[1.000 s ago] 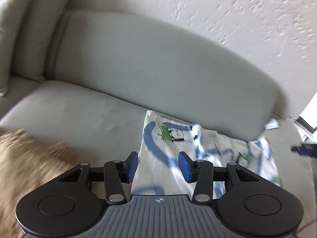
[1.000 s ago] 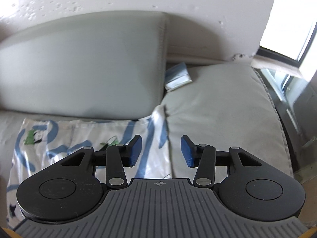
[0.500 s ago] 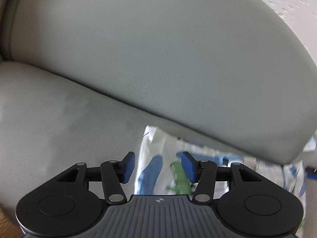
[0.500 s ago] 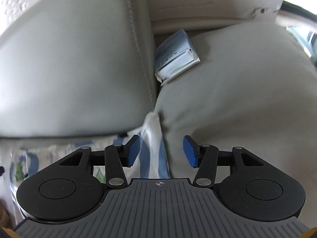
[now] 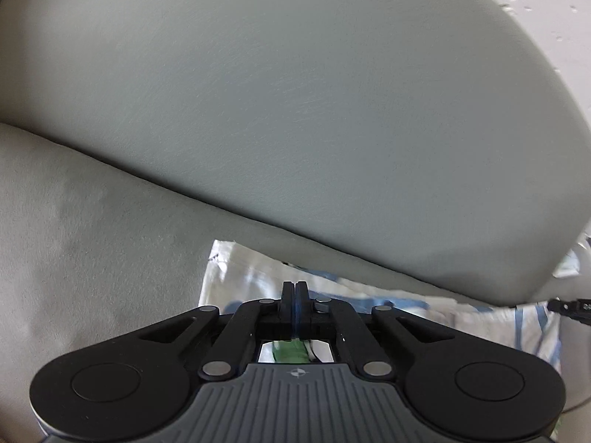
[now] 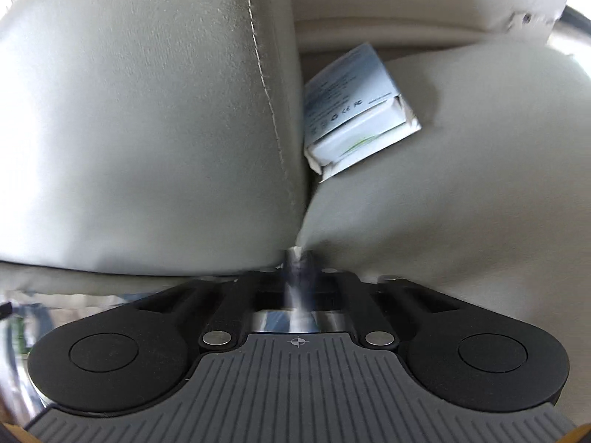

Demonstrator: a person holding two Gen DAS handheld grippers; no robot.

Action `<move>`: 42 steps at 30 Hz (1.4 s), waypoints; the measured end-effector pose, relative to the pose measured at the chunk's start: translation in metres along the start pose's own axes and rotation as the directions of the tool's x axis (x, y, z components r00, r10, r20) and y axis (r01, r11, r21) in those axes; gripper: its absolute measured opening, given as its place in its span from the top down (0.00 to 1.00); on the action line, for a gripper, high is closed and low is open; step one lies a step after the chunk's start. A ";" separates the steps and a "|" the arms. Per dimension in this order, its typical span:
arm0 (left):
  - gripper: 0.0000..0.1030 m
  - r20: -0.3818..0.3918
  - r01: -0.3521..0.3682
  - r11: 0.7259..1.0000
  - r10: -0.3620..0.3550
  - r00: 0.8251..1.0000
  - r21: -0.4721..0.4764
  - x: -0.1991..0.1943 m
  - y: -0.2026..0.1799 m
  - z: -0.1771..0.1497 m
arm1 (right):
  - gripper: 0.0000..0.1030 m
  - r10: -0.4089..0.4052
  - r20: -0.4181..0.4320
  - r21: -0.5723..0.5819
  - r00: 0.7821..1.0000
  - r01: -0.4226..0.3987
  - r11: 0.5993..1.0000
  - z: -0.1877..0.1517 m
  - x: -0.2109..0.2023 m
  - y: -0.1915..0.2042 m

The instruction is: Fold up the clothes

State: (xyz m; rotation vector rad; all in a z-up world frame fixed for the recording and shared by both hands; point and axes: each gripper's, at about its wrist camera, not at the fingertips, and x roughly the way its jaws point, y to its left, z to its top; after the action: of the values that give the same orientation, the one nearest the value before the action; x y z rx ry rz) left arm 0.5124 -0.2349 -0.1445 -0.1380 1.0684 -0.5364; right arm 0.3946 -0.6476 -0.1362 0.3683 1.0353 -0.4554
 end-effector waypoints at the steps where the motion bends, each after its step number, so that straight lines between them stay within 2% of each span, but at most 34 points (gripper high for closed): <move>1: 1.00 -0.001 0.001 1.000 -0.001 1.000 -0.013 -0.010 0.000 0.000 | 0.99 -0.012 0.013 -0.007 1.000 0.012 1.000 -0.003 -0.005 0.001; 4: 1.00 -0.018 0.007 0.999 -0.008 1.000 -0.045 -0.048 -0.001 -0.003 | 0.99 -0.030 0.042 0.013 0.999 0.029 0.999 -0.009 -0.031 -0.001; 7: 1.00 0.010 0.027 0.999 -0.027 1.000 -0.020 -0.096 -0.006 -0.007 | 0.99 -0.035 0.060 0.034 0.998 0.033 0.999 -0.018 -0.069 -0.003; 13: 1.00 0.086 0.055 0.998 -0.052 0.995 -0.030 -0.178 0.001 -0.045 | 0.99 0.023 0.097 0.041 0.995 -0.027 0.999 -0.053 -0.156 -0.001; 16: 1.00 0.085 0.088 0.995 -0.085 0.993 -0.042 -0.191 0.010 -0.066 | 0.99 0.064 0.119 0.030 0.991 -0.068 0.997 -0.078 -0.194 -0.004; 17: 0.95 0.081 0.106 0.993 -0.101 0.992 -0.054 -0.186 0.009 -0.071 | 0.99 0.065 0.123 0.029 0.990 -0.069 0.997 -0.085 -0.202 -0.007; 18: 0.84 0.081 0.113 0.992 -0.108 0.991 -0.059 -0.182 0.009 -0.074 | 0.99 0.064 0.128 0.029 0.990 -0.068 0.997 -0.091 -0.209 -0.010; 20: 0.74 0.087 0.107 0.993 -0.102 0.991 -0.054 -0.178 0.010 -0.080 | 0.99 0.057 0.131 0.037 0.990 -0.062 0.997 -0.100 -0.215 -0.018; 22: 0.71 0.096 0.092 0.996 -0.090 0.991 -0.018 -0.170 0.000 -0.079 | 0.99 0.048 0.132 0.045 0.990 -0.054 0.997 -0.108 -0.216 -0.018; 24: 0.65 0.103 0.074 0.997 -0.075 0.992 0.015 -0.161 -0.008 -0.070 | 0.99 0.043 0.132 0.056 0.990 -0.050 0.997 -0.113 -0.213 -0.017; 27: 0.59 0.101 0.072 0.997 -0.074 0.992 0.019 -0.132 -0.012 -0.058 | 0.99 0.049 0.132 0.066 0.990 -0.058 0.996 -0.113 -0.200 -0.017; 29: 0.59 0.088 0.066 0.998 -0.067 0.994 0.016 -0.105 -0.011 -0.047 | 0.99 0.054 0.134 0.071 0.990 -0.064 0.995 -0.109 -0.190 -0.018; 33: 0.59 0.060 -0.001 1.000 0.001 0.998 -0.003 -0.047 -0.007 -0.023 | 0.99 0.047 0.130 0.088 0.990 -0.059 0.994 -0.093 -0.162 -0.029; 35: 0.59 0.052 -0.011 1.000 0.012 0.999 -0.025 -0.026 -0.001 -0.013 | 0.99 0.051 0.120 0.105 0.991 -0.063 0.992 -0.085 -0.147 -0.037; 42: 0.70 -0.014 -0.058 0.998 0.058 0.998 -0.021 0.037 -0.002 0.011 | 0.99 0.082 0.131 0.122 0.988 -0.099 0.988 -0.073 -0.118 -0.053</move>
State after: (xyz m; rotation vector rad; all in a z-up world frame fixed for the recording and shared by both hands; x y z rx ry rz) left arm 0.5346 -0.2564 -0.1679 -0.1223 1.0881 -0.4742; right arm 0.2625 -0.6340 -0.0697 0.4933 0.8654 -0.4586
